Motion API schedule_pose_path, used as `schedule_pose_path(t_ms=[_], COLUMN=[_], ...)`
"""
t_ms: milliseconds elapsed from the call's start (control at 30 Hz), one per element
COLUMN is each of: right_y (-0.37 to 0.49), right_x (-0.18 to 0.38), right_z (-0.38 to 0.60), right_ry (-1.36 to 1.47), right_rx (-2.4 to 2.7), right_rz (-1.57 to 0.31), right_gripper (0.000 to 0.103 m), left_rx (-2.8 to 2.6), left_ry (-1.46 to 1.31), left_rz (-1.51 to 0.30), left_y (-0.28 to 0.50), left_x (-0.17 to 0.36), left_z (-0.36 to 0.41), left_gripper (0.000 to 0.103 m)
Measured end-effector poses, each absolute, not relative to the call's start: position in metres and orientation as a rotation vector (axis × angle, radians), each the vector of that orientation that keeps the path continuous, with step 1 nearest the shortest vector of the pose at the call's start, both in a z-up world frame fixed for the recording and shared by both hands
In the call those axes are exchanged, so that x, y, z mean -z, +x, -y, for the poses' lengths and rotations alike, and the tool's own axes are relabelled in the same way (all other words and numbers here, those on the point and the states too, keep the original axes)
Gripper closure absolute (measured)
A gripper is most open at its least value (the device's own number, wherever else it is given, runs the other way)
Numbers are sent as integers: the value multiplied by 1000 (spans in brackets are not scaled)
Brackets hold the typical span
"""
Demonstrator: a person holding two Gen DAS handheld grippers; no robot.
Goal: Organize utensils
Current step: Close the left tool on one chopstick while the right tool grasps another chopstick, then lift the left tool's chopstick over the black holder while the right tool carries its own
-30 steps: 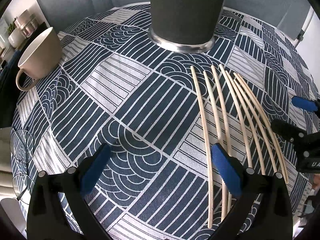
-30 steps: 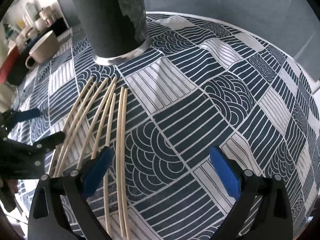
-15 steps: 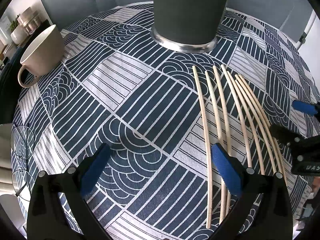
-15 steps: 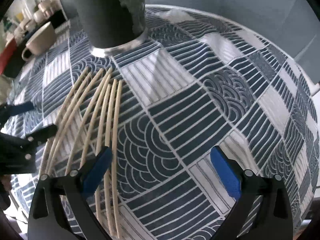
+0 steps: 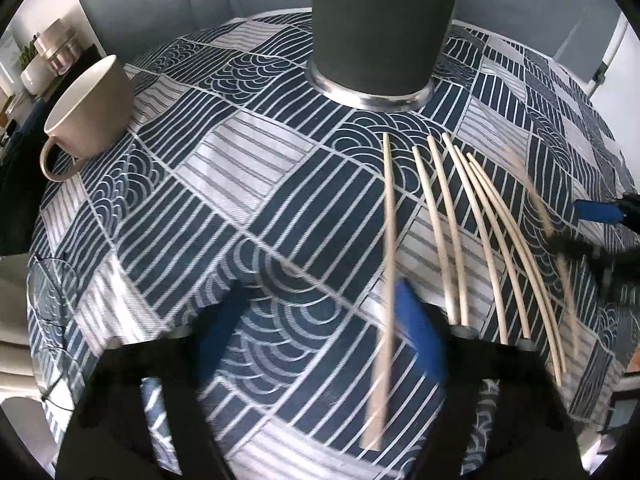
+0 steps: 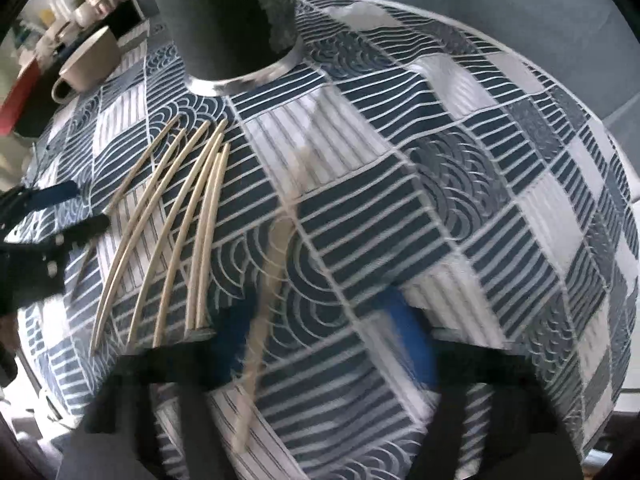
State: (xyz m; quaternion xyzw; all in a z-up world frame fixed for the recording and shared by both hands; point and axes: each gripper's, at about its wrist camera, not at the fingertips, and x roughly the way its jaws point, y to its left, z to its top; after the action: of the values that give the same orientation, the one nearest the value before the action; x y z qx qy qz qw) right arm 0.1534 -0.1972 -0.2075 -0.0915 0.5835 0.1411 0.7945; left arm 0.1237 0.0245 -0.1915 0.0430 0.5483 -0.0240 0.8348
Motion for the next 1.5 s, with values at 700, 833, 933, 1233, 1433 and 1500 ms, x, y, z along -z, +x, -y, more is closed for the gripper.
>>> schedule_pose_path(t_ms=[700, 833, 933, 1233, 1433, 1500], right_y=[139, 150, 160, 195, 227, 238], right_x=[176, 145, 128, 75, 45, 37], right_z=[233, 227, 222, 209, 196, 191], right_ry=[104, 94, 107, 155, 196, 226], right_rx=[-478, -496, -530, -600, -626, -634], right_rz=[-1231, -1151, -1119, -1011, -954, -946], right_gripper=[98, 98, 98, 98, 98, 98], left_rx=[58, 45, 52, 64, 84, 93], left_ry=[-51, -33, -49, -30, -79, -96], left_rz=[-1230, -1189, -1156, -1033, -981, -967], left_y=[114, 126, 136, 176, 211, 220], left_x=[152, 133, 118, 55, 13, 6], left_z=[-74, -72, -71, -71, -59, -54], left_gripper=[98, 98, 98, 98, 98, 98])
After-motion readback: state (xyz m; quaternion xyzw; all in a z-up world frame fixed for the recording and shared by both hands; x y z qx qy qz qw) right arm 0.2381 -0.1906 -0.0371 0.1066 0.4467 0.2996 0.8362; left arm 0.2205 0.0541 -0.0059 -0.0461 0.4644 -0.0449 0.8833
